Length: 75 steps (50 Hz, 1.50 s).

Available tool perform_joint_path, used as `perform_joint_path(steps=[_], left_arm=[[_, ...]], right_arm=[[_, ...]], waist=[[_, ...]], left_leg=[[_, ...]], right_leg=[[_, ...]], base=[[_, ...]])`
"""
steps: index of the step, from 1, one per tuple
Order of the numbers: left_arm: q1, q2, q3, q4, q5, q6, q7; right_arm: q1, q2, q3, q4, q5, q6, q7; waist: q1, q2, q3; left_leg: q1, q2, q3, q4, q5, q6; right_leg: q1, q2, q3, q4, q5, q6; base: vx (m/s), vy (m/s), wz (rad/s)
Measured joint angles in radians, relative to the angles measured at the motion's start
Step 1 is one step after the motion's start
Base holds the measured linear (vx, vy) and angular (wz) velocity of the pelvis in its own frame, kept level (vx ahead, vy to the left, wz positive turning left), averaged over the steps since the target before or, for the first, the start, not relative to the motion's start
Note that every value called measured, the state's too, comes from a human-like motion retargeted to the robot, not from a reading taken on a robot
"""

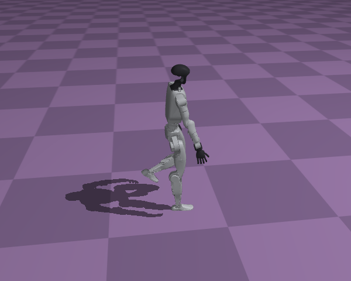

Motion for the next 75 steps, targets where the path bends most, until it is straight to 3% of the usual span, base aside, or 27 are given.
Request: perform_joint_path(steps=[2, 5, 10, 14, 17, 19, 21, 23, 25, 28, 32, 35, 40, 45, 50, 52, 53, 55, 58, 60, 63, 66, 70, 75], left_arm=[[0.142, -0.027, 0.027, 0.108, 0.172, 0.03, -0.043], [0.353, -0.028, 0.06, 0.176, 0.338, 0.014, -0.095], [0.645, 0.033, 0.075, 0.116, 0.257, -0.062, -0.172], [0.73, 0.043, 0.115, 0.098, 0.115, -0.03, -0.223], [0.688, 0.018, 0.155, 0.112, 0.002, 0.021, -0.203], [0.601, -0.011, 0.198, 0.134, -0.099, 0.048, -0.152], [0.489, -0.043, 0.257, 0.165, -0.157, 0.049, -0.108], [0.36, -0.07, 0.303, 0.197, -0.182, 0.036, -0.094], [0.215, -0.086, 0.317, 0.222, -0.197, 0.02, -0.094], [0.001, -0.069, 0.287, 0.198, -0.14, -0.001, -0.119], [-0.291, 0.029, 0.193, 0.024, -0.092, -0.061, -0.06], [-0.489, 0.129, 0.145, -0.168, -0.161, -0.094, 0.019], [-0.755, 0.271, 0.082, -0.436, -0.399, -0.167, 0.038], [-0.847, 0.293, 0.153, -0.588, -0.642, -0.205, -0.017], [-0.738, 0.231, 0.297, -0.662, -0.843, -0.259, -0.071], [-0.671, 0.065, 0.425, -0.741, -1.5, -0.325, -0.114], [-0.661, -0.113, 0.536, -0.81, -1.678, -0.387, -0.094], [-0.612, -0.284, 0.632, -0.894, -1.737, -0.546, -0.055], [-0.464, -0.265, 0.598, -0.763, -1.737, -0.683, 0.069], [-0.379, -0.21, 0.562, -0.584, -1.737, -0.789, 0.163], [-0.287, -0.118, 0.527, -0.227, -1.737, -0.983, 0.274], [-0.164, -0.042, 0.642, 0.013, -1.737, -1.105, 0.325], [0.079, 0.047, 0.839, 0.015, -1.737, -1.12, 0.378], [0.35, 0.121, 0.875, -0.059, -1.737, -1.045, 0.382]], right_arm=[[-0.145, -0.04, -0.022, -0.079, -0.008, -0.007, 0.006], [-0.345, -0.094, -0.022, -0.19, 0.026, -0.045, 0.037], [-0.611, -0.18, 0.051, -0.255, 0.158, -0.125, 0.074], [-0.722, -0.21, 0.067, -0.223, 0.255, -0.127, 0.082], [-0.737, -0.201, 0.039, -0.196, 0.297, -0.111, 0.081], [-0.702, -0.18, 0.0, -0.203, 0.272, -0.106, 0.068], [-0.618, -0.15, -0.051, -0.235, 0.191, -0.115, 0.053], [-0.499, -0.118, -0.074, -0.269, 0.085, -0.123, 0.061], [-0.355, -0.09, -0.058, -0.287, -0.05, -0.121, 0.089], [-0.092, -0.053, 0.002, -0.265, -0.315, -0.097, 0.169], [0.223, 0.019, 0.115, -0.141, -0.522, -0.06, 0.312], [0.447, 0.086, 0.12, -0.06, -0.607, -0.044, 0.409], [0.774, 0.172, 0.114, -0.025, -0.559, -0.051, 0.494], [0.977, 0.208, 0.187, -0.08, -0.508, -0.041, 0.648], [0.982, 0.19, 0.255, -0.116, -0.507, -0.041, 0.738], [0.896, 0.193, 0.283, -0.071, -0.454, -0.031, 0.619], [0.837, 0.208, 0.298, -0.041, -0.421, -0.026, 0.521], [0.728, 0.223, 0.322, 0.015, -0.386, -0.061, 0.383], [0.562, 0.234, 0.392, 0.083, -0.351, -0.078, 0.241], [0.446, 0.222, 0.461, 0.116, -0.298, -0.103, 0.159], [0.268, 0.128, 0.522, 0.124, -0.22, -0.197, 0.023], [0.071, -0.036, 0.44, 0.102, -0.197, -0.286, -0.123], [-0.186, -0.288, 0.242, 0.054, -0.013, -0.34, -0.193], [-0.458, -0.534, 0.135, 0.039, 0.247, -0.368, -0.204]], waist=[[0.046, -0.002, 0.013], [0.124, -0.015, 0.014], [0.251, -0.047, -0.021], [0.306, -0.074, -0.062], [0.336, -0.095, -0.088], [0.374, -0.087, -0.073], [0.404, -0.022, -0.045], [0.385, 0.045, -0.036], [0.32, 0.082, -0.034], [0.192, 0.136, -0.038], [0.036, 0.17, -0.101], [-0.071, 0.198, -0.084], [-0.199, 0.226, -0.045], [-0.284, 0.235, -0.024], [-0.285, 0.218, -0.053], [-0.295, 0.181, -0.031], [-0.307, 0.136, -0.003], [-0.296, 0.063, 0.046], [-0.178, 0.032, 0.078], [-0.092, -0.015, 0.092], [-0.077, -0.081, -0.011], [-0.034, -0.104, -0.068], [0.089, -0.146, -0.058], [0.241, -0.177, -0.041]], left_leg=[[-0.139, 0.001, 0.021, 0.237, -0.096, 0.007], [-0.334, 0.017, 0.066, 0.456, -0.182, 0.008], [-0.56, 0.066, 0.126, 0.425, -0.181, 0.02], [-0.583, 0.071, 0.159, 0.059, -0.13, 0.027], [-0.441, 0.077, 0.251, -0.453, -0.092, 0.02], [-0.23, 0.065, 0.368, -0.924, -0.02, -0.05], [-0.011, 0.069, 0.475, -1.316, 0.089, -0.159], [0.119, 0.076, 0.526, -1.515, 0.182, -0.245], [0.182, 0.068, 0.497, -1.556, 0.218, -0.286], [0.271, 0.064, 0.342, -1.556, 0.216, -0.295], [0.276, 0.072, 0.118, -1.556, 0.201, -0.261], [0.326, 0.09, -0.023, -1.547, 0.179, -0.252], [0.435, 0.131, -0.196, -1.556, 0.155, -0.235], [0.522, 0.182, -0.312, -1.556, 0.158, -0.205], [0.555, 0.174, -0.378, -1.528, 0.153, -0.227], [0.602, 0.142, -0.434, -1.513, 0.144, -0.243], [0.647, 0.114, -0.474, -1.511, 0.14, -0.248], [0.732, 0.076, -0.527, -1.498, 0.132, -0.262], [0.766, 0.12, -0.476, -1.401, 0.145, -0.27], [0.696, 0.06, -0.418, -1.179, 0.145, -0.223], [0.236, -0.095, -0.336, -0.491, 0.067, -0.139], [-0.102, -0.13, -0.218, -0.036, -0.02, -0.144], [-0.36, -0.089, -0.013, 0.287, -0.136, -0.145], [-0.502, 0.062, 0.166, 0.321, -0.194, -0.082]], right_leg=[[0.033, 0.014, 0.039, 0.009, -0.029, -0.036], [0.059, 0.029, 0.09, 0.026, -0.063, -0.078], [0.099, 0.045, 0.135, 0.029, -0.098, -0.117], [0.122, 0.046, 0.145, 0.044, -0.122, -0.129], [0.129, 0.044, 0.162, 0.066, -0.137, -0.114], [0.165, 0.061, 0.193, 0.083, -0.149, -0.09], [0.248, 0.129, 0.22, 0.099, -0.155, -0.079], [0.326, 0.194, 0.214, 0.116, -0.128, -0.078], [0.378, 0.225, 0.167, 0.149, -0.044, -0.076], [0.324, 0.274, 0.05, 0.437, 0.117, -0.066], [-0.089, 0.323, -0.02, 1.181, 0.163, -0.003], [-0.321, 0.344, -0.042, 1.59, 0.09, -0.013], [-0.583, 0.203, -0.097, 1.899, -0.113, -0.123], [-0.705, 0.213, -0.034, 1.671, -0.236, -0.102], [-0.592, 0.141, -0.022, 0.937, -0.251, -0.145], [-0.409, 0.121, 0.014, 0.483, -0.174, -0.113], [-0.294, 0.095, 0.049, 0.271, -0.115, -0.077], [-0.141, 0.055, 0.122, 0.05, -0.005, 0.035], [-0.056, 0.142, 0.18, 0.01, 0.105, 0.063], [0.003, 0.111, 0.184, 0.009, 0.116, 0.063], [-0.036, -0.03, 0.102, 0.02, 0.059, 0.059], [-0.054, -0.051, 0.047, 0.032, 0.007, 0.033], [-0.016, -0.059, 0.02, 0.03, -0.033, 0.021], [0.045, -0.04, -0.011, 0.021, -0.067, -0.004]], base=[[0.67, -0.12, -0.93], [0.64, -0.08, -0.88], [0.64, -0.01, -0.59], [0.65, 0.06, -0.18], [0.7, 0.11, -0.33], [0.78, 0.18, -0.91], [0.82, 0.24, -0.73], [0.81, 0.27, 0.42], [0.79, 0.28, 1.56], [0.79, 0.26, 2.26], [0.69, 0.11, 2.47], [0.69, -0.02, 2.31], [0.63, -0.07, 1.85], [0.6, -0.2, 1.4], [0.59, -0.25, 0.83], [0.69, -0.31, 1.41], [0.75, -0.35, 1.65], [0.74, -0.47, 1.24], [0.65, -0.73, 0.11], [0.55, -0.38, 0.18], [0.39, -0.04, 1.54], [0.39, -0.18, 1.18], [0.42, -0.18, 0.24], [0.42, -0.13, 0.09]])
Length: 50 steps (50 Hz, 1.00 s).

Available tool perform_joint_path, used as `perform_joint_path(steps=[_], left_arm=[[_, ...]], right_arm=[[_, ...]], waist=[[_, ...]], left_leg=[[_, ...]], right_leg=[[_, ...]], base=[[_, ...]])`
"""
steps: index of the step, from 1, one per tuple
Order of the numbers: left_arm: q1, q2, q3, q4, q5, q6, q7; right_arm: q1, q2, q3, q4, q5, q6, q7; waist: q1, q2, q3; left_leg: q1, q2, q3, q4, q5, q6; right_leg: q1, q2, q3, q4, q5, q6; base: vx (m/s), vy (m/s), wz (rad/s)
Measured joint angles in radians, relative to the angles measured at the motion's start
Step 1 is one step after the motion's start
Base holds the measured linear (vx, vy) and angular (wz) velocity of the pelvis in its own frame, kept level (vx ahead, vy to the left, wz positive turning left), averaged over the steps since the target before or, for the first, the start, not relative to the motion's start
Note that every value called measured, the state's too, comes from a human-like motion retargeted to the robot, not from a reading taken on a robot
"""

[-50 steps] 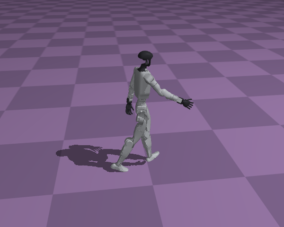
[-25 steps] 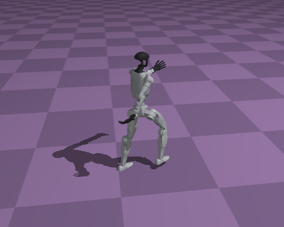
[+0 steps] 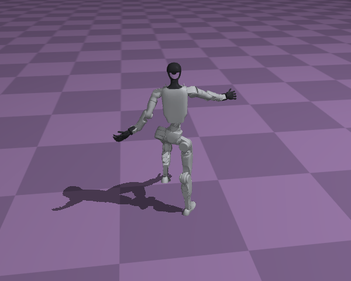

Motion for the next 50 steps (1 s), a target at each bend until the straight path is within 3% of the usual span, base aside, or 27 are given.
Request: perform_joint_path(steps=[3, 6, 7, 8, 9, 10, 12, 15, 18, 22, 25, 27, 32, 37, 42, 45, 47, 50], left_arm=[[0.081, 0.051, -0.025, 0.029, 0.0, 0.008, -0.046], [0.103, 0.067, -0.044, 0.09, 0.0, -0.01, -0.085], [0.117, 0.049, -0.118, 0.16, 0.273, 0.172, -0.105], [0.158, 0.002, -0.3, 0.321, 1.094, 0.713, -0.122], [0.156, -0.024, -0.344, 0.371, 1.332, 0.9, -0.11], [0.133, -0.04, -0.319, 0.367, 1.279, 0.909, -0.084], [0.068, -0.085, -0.264, 0.375, 1.263, 0.934, -0.082], [-0.065, -0.147, -0.24, 0.376, 1.285, 0.983, -0.139], [-0.234, -0.187, -0.32, 0.322, 1.314, 1.032, -0.216], [-0.507, -0.189, -0.516, 0.156, 1.358, 1.037, -0.331], [-0.708, -0.167, -0.622, -0.022, 1.333, 1.031, -0.387], [-0.839, -0.143, -0.678, -0.134, 1.311, 1.036, -0.421], [-1.136, -0.073, -0.794, -0.333, 1.277, 0.999, -0.429], [-1.325, -0.003, -0.844, -0.439, 1.246, 0.919, -0.338], [-1.352, 0.019, -0.802, -0.518, 1.221, 0.842, -0.31], [-1.288, -0.012, -0.749, -0.539, 1.184, 0.816, -0.335], [-1.235, -0.044, -0.721, -0.52, 1.152, 0.8, -0.317], [-1.131, -0.089, -0.737, -0.433, 1.146, 0.787, -0.284]], right_arm=[[-0.141, -0.073, 0.048, 0.024, 0.045, -0.011, 0.001], [-0.253, -0.081, 0.116, 0.036, 0.028, -0.014, 0.001], [-0.277, -0.073, 0.11, 0.018, -0.033, 0.051, 0.039], [-0.278, -0.063, 0.045, -0.035, -0.198, 0.242, 0.151], [-0.265, -0.05, 0.008, -0.083, -0.258, 0.304, 0.177], [-0.244, -0.037, -0.015, -0.128, -0.267, 0.302, 0.16], [-0.144, 0.003, -0.106, -0.257, -0.293, 0.273, 0.13], [0.076, 0.085, -0.224, -0.449, -0.299, 0.226, 0.146], [0.348, 0.194, -0.29, -0.561, -0.331, 0.23, 0.217], [0.641, 0.365, -0.227, -0.499, -0.461, 0.29, 0.422], [0.806, 0.498, -0.11, -0.393, -0.676, 0.317, 0.644], [0.91, 0.582, -0.031, -0.341, -0.813, 0.302, 0.776], [1.15, 0.74, 0.139, -0.316, -0.899, 0.273, 0.916], [1.302, 0.775, 0.222, -0.419, -0.803, 0.275, 0.916], [1.302, 0.71, 0.237, -0.478, -0.693, 0.278, 0.9], [1.246, 0.688, 0.24, -0.386, -0.695, 0.285, 0.846], [1.161, 0.693, 0.255, -0.26, -0.775, 0.296, 0.806], [1.004, 0.728, 0.341, -0.056, -0.976, 0.301, 0.811]], waist=[[0.045, -0.01, -0.006], [0.055, -0.026, -0.023], [0.05, -0.03, -0.026], [0.039, -0.024, -0.026], [0.045, -0.013, -0.022], [0.059, 0.001, -0.016], [0.066, 0.087, 0.011], [0.009, 0.187, 0.022], [-0.077, 0.24, 0.05], [-0.167, 0.257, 0.012], [-0.253, 0.287, 0.017], [-0.301, 0.313, 0.03], [-0.41, 0.378, 0.055], [-0.491, 0.391, 0.076], [-0.479, 0.375, 0.047], [-0.454, 0.344, 0.023], [-0.436, 0.292, 0.052], [-0.335, 0.224, 0.104]], left_leg=[[0.001, 0.081, 0.075, -0.164, -0.008, 0.045], [0.103, 0.123, 0.206, -0.503, -0.009, 0.075], [0.167, 0.116, 0.266, -0.665, -0.002, 0.083], [0.253, 0.091, 0.332, -0.859, 0.017, 0.099], [0.349, 0.06, 0.403, -1.083, 0.051, 0.063], [0.451, 0.026, 0.477, -1.323, 0.094, -0.001], [0.632, -0.002, 0.577, -1.681, 0.215, -0.132], [0.755, -0.001, 0.589, -1.876, 0.335, -0.232], [0.839, 0.003, 0.437, -1.876, 0.354, -0.239], [0.848, -0.008, 0.185, -1.876, 0.341, -0.173], [0.881, -0.001, 0.001, -1.876, 0.331, -0.142], [0.915, 0.017, -0.11, -1.876, 0.327, -0.13], [0.987, 0.083, -0.356, -1.876, 0.329, -0.091], [1.04, 0.119, -0.527, -1.873, 0.341, -0.063], [1.037, 0.102, -0.61, -1.833, 0.329, -0.093], [1.052, 0.054, -0.673, -1.809, 0.314, -0.121], [1.115, -0.012, -0.745, -1.804, 0.315, -0.124], [1.194, -0.084, -0.803, -1.783, 0.356, -0.12]], right_leg=[[0.031, 0.023, -0.034, -0.006, -0.013, -0.013], [0.049, 0.033, -0.068, -0.004, -0.022, -0.012], [0.056, 0.03, -0.074, 0.002, -0.024, -0.015], [0.068, 0.027, -0.075, 0.015, -0.028, -0.029], [0.082, 0.037, -0.072, 0.026, -0.033, -0.027], [0.096, 0.054, -0.068, 0.034, -0.038, -0.017], [0.176, 0.139, -0.074, 0.055, -0.052, -0.028], [0.269, 0.229, -0.135, 0.094, -0.022, -0.076], [0.29, 0.24, -0.227, 0.286, 0.109, -0.125], [-0.043, 0.194, -0.188, 0.983, 0.207, -0.069], [-0.26, 0.236, -0.099, 1.404, 0.169, -0.035], [-0.365, 0.241, -0.089, 1.618, 0.113, -0.049], [-0.561, 0.253, -0.11, 1.867, 0.009, -0.074], [-0.65, 0.211, -0.139, 1.723, -0.115, -0.133], [-0.611, 0.175, -0.143, 1.162, -0.171, -0.195], [-0.443, 0.197, -0.077, 0.58, -0.105, -0.161], [-0.275, 0.164, -0.002, 0.239, -0.015, -0.104], [-0.133, 0.121, 0.082, 0.048, 0.087, 0.001]], base=[[0.42, -0.09, 0.38], [0.45, -0.03, 0.45], [0.49, 0.05, 0.3], [0.51, 0.08, 0.11], [0.52, 0.12, -0.1], [0.54, 0.15, -0.18], [0.56, 0.18, 0.21], [0.56, 0.2, 1.43], [0.56, 0.23, 2.42], [0.49, 0.15, 2.74], [0.49, 0.02, 3.04], [0.49, -0.01, 2.84], [0.46, -0.06, 2.59], [0.43, -0.15, 1.98], [0.42, -0.21, 1.06], [0.51, -0.24, 1.26], [0.59, -0.27, 1.43], [0.55, -0.29, 0.52]])
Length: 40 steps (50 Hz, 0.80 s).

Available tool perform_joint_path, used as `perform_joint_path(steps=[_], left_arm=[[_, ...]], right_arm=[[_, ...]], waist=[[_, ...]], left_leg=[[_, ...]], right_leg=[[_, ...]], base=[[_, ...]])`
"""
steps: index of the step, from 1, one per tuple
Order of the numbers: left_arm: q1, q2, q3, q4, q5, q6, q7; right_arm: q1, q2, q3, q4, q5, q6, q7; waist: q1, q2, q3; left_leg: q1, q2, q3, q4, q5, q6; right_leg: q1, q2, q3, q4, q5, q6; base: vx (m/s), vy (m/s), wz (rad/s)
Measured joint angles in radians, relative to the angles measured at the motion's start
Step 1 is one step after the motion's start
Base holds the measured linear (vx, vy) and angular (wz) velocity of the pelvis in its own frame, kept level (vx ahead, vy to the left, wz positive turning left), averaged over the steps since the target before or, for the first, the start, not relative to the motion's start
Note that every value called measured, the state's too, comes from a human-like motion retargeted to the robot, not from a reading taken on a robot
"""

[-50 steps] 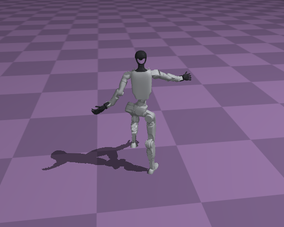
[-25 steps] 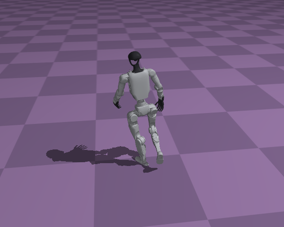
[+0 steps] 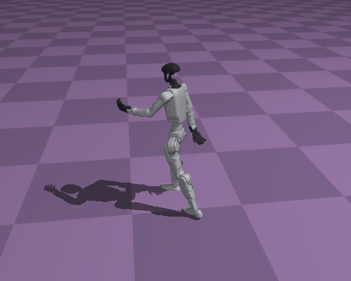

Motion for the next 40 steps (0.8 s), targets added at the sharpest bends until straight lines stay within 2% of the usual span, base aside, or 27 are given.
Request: perform_joint_path(steps=[3, 5, 7, 8, 9, 10, 12, 15, 17, 20, 24, 27, 29, 30, 32, 34, 37, 40], left_arm=[[0.166, -0.03, -0.055, 0.172, 0.06, 0.05, 0.038], [0.29, -0.039, -0.087, 0.33, 0.155, 0.112, 0.061], [0.422, -0.044, -0.066, 0.508, 0.292, 0.176, 0.068], [0.492, -0.043, -0.033, 0.593, 0.368, 0.206, 0.068], [0.561, -0.037, 0.015, 0.668, 0.436, 0.23, 0.066], [0.631, -0.028, 0.071, 0.738, 0.501, 0.251, 0.063], [0.787, -0.002, 0.177, 0.81, 0.554, 0.266, 0.052], [1.044, 0.043, 0.303, 0.815, 0.534, 0.252, 0.018], [1.2, 0.071, 0.357, 0.784, 0.482, 0.226, -0.002], [1.377, 0.099, 0.397, 0.746, 0.416, 0.185, 0.005], [1.475, 0.086, 0.393, 0.75, 0.387, 0.167, 0.084], [1.453, 0.04, 0.355, 0.762, 0.304, 0.179, 0.128], [1.387, 0.0, 0.322, 0.759, 0.198, 0.182, 0.147], [1.346, -0.021, 0.311, 0.755, 0.154, 0.182, 0.153], [1.254, -0.063, 0.306, 0.746, 0.158, 0.183, 0.125], [1.144, -0.098, 0.281, 0.727, 0.174, 0.182, 0.081], [0.946, -0.124, 0.22, 0.691, 0.209, 0.19, 0.011], [0.701, -0.116, 0.14, 0.649, 0.254, 0.19, -0.003]], right_arm=[[-0.144, -0.008, 0.116, 0.097, -0.126, 0.011, 0.064], [-0.247, -0.055, 0.148, 0.104, -0.107, 0.043, 0.08], [-0.362, -0.134, 0.084, 0.086, -0.047, 0.069, -0.012], [-0.421, -0.178, 0.014, 0.071, -0.007, 0.076, -0.091], [-0.482, -0.222, -0.074, 0.047, 0.064, 0.079, -0.175], [-0.544, -0.265, -0.173, 0.019, 0.15, 0.079, -0.261], [-0.661, -0.343, -0.366, -0.06, 0.412, 0.059, -0.4], [-0.814, -0.429, -0.549, -0.175, 0.706, 0.01, -0.516], [-0.91, -0.471, -0.579, -0.225, 0.779, -0.019, -0.568], [-1.039, -0.532, -0.555, -0.258, 0.78, -0.048, -0.645], [-1.155, -0.583, -0.469, -0.263, 0.707, -0.036, -0.697], [-1.18, -0.582, -0.411, -0.29, 0.694, -0.017, -0.68], [-1.159, -0.566, -0.387, -0.332, 0.685, -0.015, -0.669], [-1.136, -0.554, -0.384, -0.359, 0.669, -0.021, -0.669], [-1.036, -0.528, -0.393, -0.429, 0.604, -0.047, -0.655], [-0.906, -0.502, -0.38, -0.487, 0.52, -0.063, -0.615], [-0.676, -0.462, -0.323, -0.521, 0.344, -0.059, -0.512], [-0.443, -0.402, -0.23, -0.485, 0.195, -0.044, -0.362]], waist=[[0.146, -0.064, 0.026], [0.191, -0.118, 0.002], [0.182, -0.132, -0.055], [0.179, -0.13, -0.07], [0.189, -0.119, -0.075], [0.205, -0.104, -0.076], [0.237, -0.097, -0.075], [0.277, -0.119, -0.085], [0.32, -0.132, -0.088], [0.379, -0.151, -0.091], [0.418, -0.17, -0.101], [0.428, -0.2, -0.105], [0.446, -0.212, -0.087], [0.461, -0.2, -0.073], [0.463, -0.122, -0.055], [0.43, -0.065, -0.05], [0.352, -0.005, -0.052], [0.263, 0.032, -0.082]], left_leg=[[-0.057, -0.094, 0.132, 0.195, 0.051, 0.045], [-0.293, -0.144, 0.345, 0.601, -0.013, 0.11], [-0.576, -0.052, 0.565, 1.05, -0.113, 0.199], [-0.672, 0.018, 0.651, 1.239, -0.166, 0.245], [-0.742, 0.1, 0.705, 1.408, -0.223, 0.268], [-0.799, 0.187, 0.744, 1.566, -0.281, 0.279], [-0.894, 0.264, 0.792, 1.784, -0.338, 0.279], [-1.035, 0.266, 0.857, 1.951, -0.336, 0.256], [-1.094, 0.27, 0.875, 1.974, -0.333, 0.22], [-1.142, 0.276, 0.897, 1.905, -0.333, 0.21], [-1.129, 0.242, 0.912, 1.583, -0.311, 0.221], [-1.008, 0.178, 0.981, 1.104, -0.291, 0.217], [-0.832, 0.104, 1.071, 0.622, -0.223, 0.155], [-0.725, 0.072, 1.115, 0.363, -0.167, 0.104], [-0.567, 0.08, 1.159, 0.058, -0.061, 0.015], [-0.481, 0.092, 1.149, -0.066, 0.005, -0.036], [-0.404, 0.119, 1.044, -0.094, 0.026, -0.058], [-0.38, 0.144, 0.91, -0.094, 0.008, -0.047]], right_leg=[[0.064, -0.058, 0.032, -0.019, 0.026, 0.019], [0.062, -0.124, 0.013, -0.016, 0.01, 0.002], [0.034, -0.143, -0.036, -0.006, -0.025, -0.023], [0.037, -0.141, -0.055, -0.002, -0.045, -0.035], [0.047, -0.115, -0.062, 0.0, -0.063, -0.054], [0.062, -0.077, -0.064, 0.0, -0.08, -0.076], [0.095, -0.051, -0.06, -0.011, -0.1, -0.096], [0.131, -0.067, -0.067, -0.029, -0.118, -0.098], [0.157, -0.061, -0.059, -0.036, -0.129, -0.099], [0.191, -0.058, -0.052, -0.035, -0.145, -0.093], [0.217, -0.06, -0.05, -0.012, -0.157, -0.086], [0.216, -0.083, -0.044, 0.021, -0.164, -0.06], [0.225, -0.094, -0.024, 0.046, -0.169, -0.025], [0.239, -0.08, -0.009, 0.059, -0.172, -0.009], [0.302, 0.002, 0.001, 0.089, -0.161, -0.015], [0.345, 0.057, -0.013, 0.136, -0.108, -0.036], [0.301, 0.104, -0.062, 0.381, -0.008, -0.086], [0.054, 0.116, -0.116, 0.911, -0.019, -0.109]], base=[[0.49, -0.29, -0.2], [0.41, -0.25, 0.57], [0.38, -0.21, 1.23], [0.42, -0.26, 0.82], [0.46, -0.34, 0.29], [0.48, -0.36, -0.16], [0.47, -0.22, -0.2], [0.44, -0.05, -0.05], [0.47, -0.07, -0.29], [0.48, -0.04, -0.18], [0.49, 0.03, 0.04], [0.52, 0.1, 0.01], [0.57, 0.17, -0.43], [0.61, 0.21, -0.58], [0.63, 0.22, -0.16], [0.64, 0.23, 0.71], [0.64, 0.23, 1.45], [0.59, 0.17, 1.92]])
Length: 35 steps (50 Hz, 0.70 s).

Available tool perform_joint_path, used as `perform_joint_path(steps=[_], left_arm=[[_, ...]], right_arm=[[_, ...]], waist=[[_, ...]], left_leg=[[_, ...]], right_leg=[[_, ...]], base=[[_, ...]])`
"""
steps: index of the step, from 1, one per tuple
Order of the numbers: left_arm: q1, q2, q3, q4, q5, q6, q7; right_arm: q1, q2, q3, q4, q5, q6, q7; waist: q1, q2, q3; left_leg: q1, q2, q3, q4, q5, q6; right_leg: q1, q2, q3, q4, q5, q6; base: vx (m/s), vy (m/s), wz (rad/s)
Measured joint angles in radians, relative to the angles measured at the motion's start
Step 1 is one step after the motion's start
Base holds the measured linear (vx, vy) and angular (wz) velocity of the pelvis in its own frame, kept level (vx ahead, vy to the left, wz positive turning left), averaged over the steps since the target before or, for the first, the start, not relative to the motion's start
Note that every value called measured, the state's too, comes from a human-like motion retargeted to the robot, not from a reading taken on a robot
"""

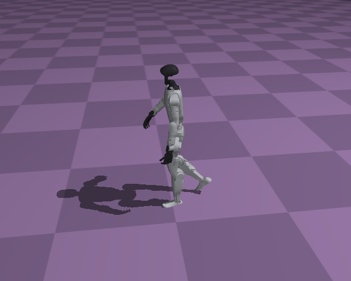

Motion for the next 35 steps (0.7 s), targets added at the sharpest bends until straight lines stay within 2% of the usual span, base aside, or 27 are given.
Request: perform_joint_path(steps=[3, 5, 8, 11, 13, 16, 18, 20, 22, 23, 25, 27, 28, 30, 32, 35], left_arm=[[-0.258, 0.024, -0.052, -0.049, 0.054, 0.003, 0.037], [-0.418, 0.045, -0.083, -0.084, 0.098, 0.005, 0.048], [-0.623, 0.087, -0.139, -0.152, 0.143, -0.005, 0.04], [-0.768, 0.14, -0.197, -0.247, 0.133, -0.03, 0.024], [-0.833, 0.176, -0.227, -0.321, 0.1, -0.051, 0.013], [-0.892, 0.216, -0.242, -0.428, 0.029, -0.085, -0.009], [-0.899, 0.226, -0.23, -0.491, -0.021, -0.11, -0.03], [-0.875, 0.219, -0.203, -0.546, -0.075, -0.133, -0.055], [-0.822, 0.2, -0.164, -0.592, -0.132, -0.152, -0.054], [-0.788, 0.192, -0.145, -0.613, -0.155, -0.163, -0.035], [-0.7, 0.182, -0.135, -0.64, -0.16, -0.179, -0.01], [-0.567, 0.174, -0.149, -0.633, -0.134, -0.164, 0.001], [-0.488, 0.174, -0.161, -0.616, -0.114, -0.15, 0.009], [-0.313, 0.174, -0.192, -0.543, -0.02, -0.105, 0.016], [-0.153, 0.164, -0.217, -0.402, 0.113, -0.052, 0.011], [0.063, 0.125, -0.191, -0.152, 0.351, 0.058, -0.007]], right_arm=[[0.219, 0.089, 0.06, 0.075, -0.116, 0.001, 0.168], [0.362, 0.151, 0.07, 0.131, -0.178, -0.01, 0.262], [0.558, 0.226, 0.052, 0.207, -0.219, -0.023, 0.338], [0.725, 0.27, 0.015, 0.266, -0.198, -0.017, 0.366], [0.811, 0.285, -0.014, 0.298, -0.162, -0.003, 0.378], [0.882, 0.294, -0.049, 0.341, -0.1, 0.023, 0.404], [0.896, 0.297, -0.057, 0.369, -0.064, 0.039, 0.419], [0.884, 0.3, -0.051, 0.396, -0.035, 0.049, 0.425], [0.829, 0.3, -0.042, 0.423, -0.026, 0.06, 0.412], [0.779, 0.299, -0.042, 0.441, -0.041, 0.066, 0.394], [0.668, 0.31, -0.036, 0.478, -0.083, 0.074, 0.342], [0.544, 0.318, -0.017, 0.505, -0.105, 0.09, 0.273], [0.478, 0.319, -0.005, 0.515, -0.104, 0.103, 0.233], [0.342, 0.314, 0.022, 0.525, -0.055, 0.126, 0.141], [0.181, 0.295, 0.037, 0.518, 0.038, 0.127, 0.022], [-0.066, 0.27, -0.036, 0.459, 0.096, 0.127, -0.119]], waist=[[-0.122, 0.031, 0.003], [-0.209, 0.055, 0.017], [-0.333, 0.089, 0.04], [-0.436, 0.11, 0.063], [-0.486, 0.113, 0.072], [-0.523, 0.108, 0.072], [-0.524, 0.105, 0.056], [-0.512, 0.101, 0.031], [-0.505, 0.075, 0.025], [-0.506, 0.05, 0.045], [-0.472, -0.008, 0.08], [-0.399, -0.057, 0.103], [-0.361, -0.083, 0.113], [-0.31, -0.138, 0.1], [-0.295, -0.135, 0.029], [-0.221, -0.151, 0.022]], left_leg=[[0.024, 0.016, -0.137, 0.024, -0.038, 0.002], [0.048, 0.031, -0.226, 0.043, -0.062, 0.002], [0.104, 0.057, -0.343, 0.03, -0.069, 0.01], [0.172, 0.08, -0.421, 0.002, -0.063, 0.033], [0.21, 0.088, -0.452, 0.0, -0.064, 0.052], [0.255, 0.084, -0.474, 0.0, -0.067, 0.064], [0.274, 0.079, -0.475, 0.005, -0.074, 0.055], [0.284, 0.071, -0.476, 0.024, -0.083, 0.036], [0.322, 0.034, -0.492, 0.044, -0.07, 0.024], [0.364, 0.007, -0.504, 0.052, -0.056, 0.022], [0.441, -0.04, -0.495, 0.074, -0.005, 0.023], [0.467, -0.083, -0.441, 0.155, 0.066, 0.061], [0.456, -0.107, -0.408, 0.239, 0.085, 0.09], [0.296, -0.147, -0.35, 0.618, 0.03, 0.167], [-0.024, -0.118, -0.314, 1.131, -0.094, 0.225], [-0.291, -0.089, -0.263, 1.62, -0.256, 0.267]], right_leg=[[-0.219, -0.018, -0.051, 0.457, -0.076, -0.021], [-0.331, -0.032, -0.086, 0.676, -0.132, -0.026], [-0.466, -0.053, -0.13, 0.848, -0.204, -0.016], [-0.559, -0.085, -0.158, 0.856, -0.253, 0.002], [-0.591, -0.121, -0.177, 0.781, -0.274, 0.008], [-0.584, -0.191, -0.233, 0.536, -0.306, 0.0], [-0.54, -0.209, -0.291, 0.268, -0.328, -0.009], [-0.454, -0.179, -0.344, -0.106, -0.308, -0.006], [-0.297, -0.125, -0.353, -0.564, -0.175, 0.025], [-0.197, -0.109, -0.345, -0.769, -0.08, 0.056], [-0.073, -0.103, -0.306, -0.96, 0.054, 0.125], [-0.011, -0.107, -0.239, -0.979, 0.094, 0.165], [0.023, -0.113, -0.204, -0.979, 0.091, 0.168], [0.071, -0.148, -0.149, -0.979, 0.059, 0.148], [0.024, -0.138, -0.115, -0.959, 0.012, 0.098], [0.039, -0.117, -0.023, -0.93, -0.049, 0.05]], base=[[0.6, 0.08, 2.35], [0.61, 0.01, 2.38], [0.59, -0.05, 2.11], [0.59, -0.13, 1.6], [0.6, -0.18, 1.08], [0.62, -0.22, 0.6], [0.64, -0.28, 0.15], [0.67, -0.32, 0.03], [0.75, -0.36, 0.19], [0.8, -0.38, 0.08], [0.8, -0.38, -0.52], [0.77, -0.39, -1.4], [0.75, -0.38, -1.56], [0.69, -0.34, -1.25], [0.59, -0.24, -0.82], [0.63, -0.16, -1.5]])
